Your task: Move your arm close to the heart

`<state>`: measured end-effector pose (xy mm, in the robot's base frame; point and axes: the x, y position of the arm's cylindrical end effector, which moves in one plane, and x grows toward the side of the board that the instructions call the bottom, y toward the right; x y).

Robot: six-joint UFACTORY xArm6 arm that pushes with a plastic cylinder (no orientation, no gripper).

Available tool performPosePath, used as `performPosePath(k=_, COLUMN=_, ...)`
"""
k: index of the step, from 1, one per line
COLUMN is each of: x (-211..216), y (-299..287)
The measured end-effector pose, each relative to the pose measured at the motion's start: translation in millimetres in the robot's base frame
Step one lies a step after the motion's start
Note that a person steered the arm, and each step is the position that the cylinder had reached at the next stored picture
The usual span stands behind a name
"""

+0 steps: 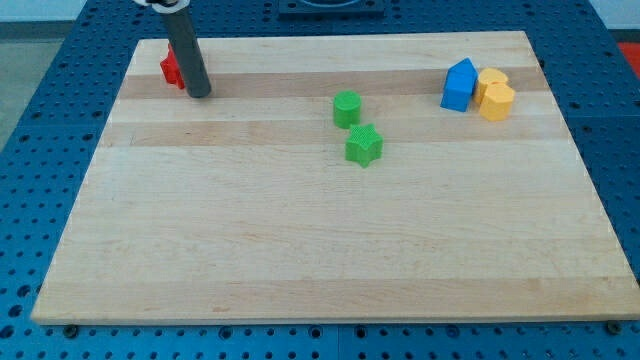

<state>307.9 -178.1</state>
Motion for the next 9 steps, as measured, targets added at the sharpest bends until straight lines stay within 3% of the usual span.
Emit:
performPosePath(k=3, x=-21, y=110)
performPosePath(k=5, x=-49, y=227)
performPosePath(k=8, x=-54, y=395)
performPosePath(k=9, x=-41, y=403)
